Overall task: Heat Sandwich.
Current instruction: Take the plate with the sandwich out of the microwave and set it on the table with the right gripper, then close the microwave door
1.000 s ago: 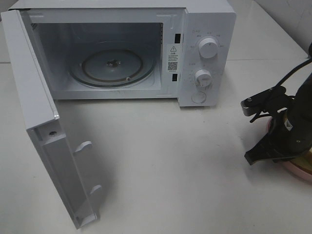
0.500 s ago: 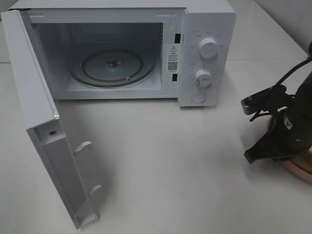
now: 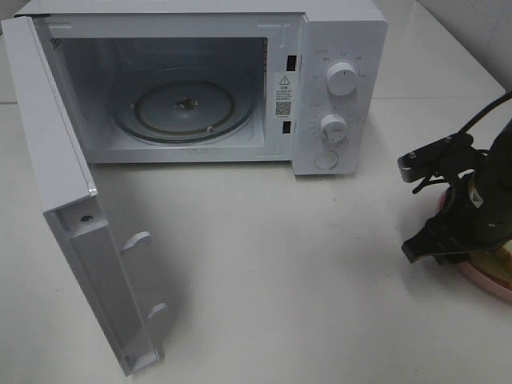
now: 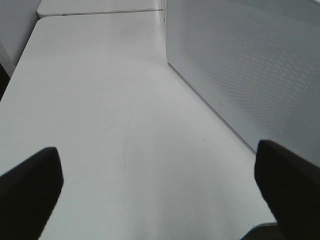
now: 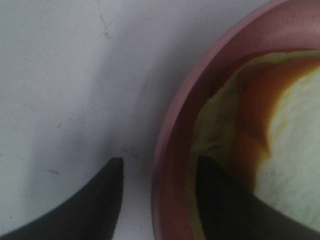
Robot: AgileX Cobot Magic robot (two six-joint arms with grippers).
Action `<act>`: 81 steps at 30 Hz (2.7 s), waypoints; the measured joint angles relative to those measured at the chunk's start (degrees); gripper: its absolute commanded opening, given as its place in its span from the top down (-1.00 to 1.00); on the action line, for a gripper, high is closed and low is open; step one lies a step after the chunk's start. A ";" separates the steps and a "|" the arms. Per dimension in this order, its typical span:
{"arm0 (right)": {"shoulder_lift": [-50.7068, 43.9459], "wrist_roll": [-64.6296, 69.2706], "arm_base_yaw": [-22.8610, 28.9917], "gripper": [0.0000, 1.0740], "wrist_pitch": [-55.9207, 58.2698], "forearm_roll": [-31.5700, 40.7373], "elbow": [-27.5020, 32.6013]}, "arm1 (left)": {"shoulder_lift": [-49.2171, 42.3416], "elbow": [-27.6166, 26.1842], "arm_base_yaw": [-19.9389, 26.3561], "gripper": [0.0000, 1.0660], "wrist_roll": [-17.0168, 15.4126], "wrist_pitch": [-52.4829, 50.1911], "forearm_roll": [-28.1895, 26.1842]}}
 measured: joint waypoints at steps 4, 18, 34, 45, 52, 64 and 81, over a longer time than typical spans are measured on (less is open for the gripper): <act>-1.83 -0.34 0.00 -0.34 0.97 1.15 -0.06 | 0.00 0.00 0.00 -0.88 0.00 0.00 0.00; -12.38 -10.37 0.00 -0.48 5.73 13.92 -0.06 | 0.00 0.00 0.00 -0.88 0.00 0.00 0.00; -29.34 -12.49 0.00 -0.42 14.55 17.93 -0.06 | 0.00 0.00 0.00 -0.88 0.00 0.00 0.00; -43.60 -14.50 0.00 -0.42 23.66 18.79 -0.06 | 0.00 0.00 0.00 -0.88 0.00 0.00 0.00; -51.45 -16.56 0.00 -0.42 29.79 19.77 -0.06 | 0.00 0.00 0.00 -0.88 0.00 0.00 0.00; -72.54 -16.96 0.00 -0.42 35.98 20.23 4.18 | 0.00 0.00 0.00 -0.88 0.00 0.00 0.00; -89.32 -21.77 -9.74 -0.42 36.10 24.87 11.00 | 0.00 0.00 0.00 -0.88 0.00 0.00 0.00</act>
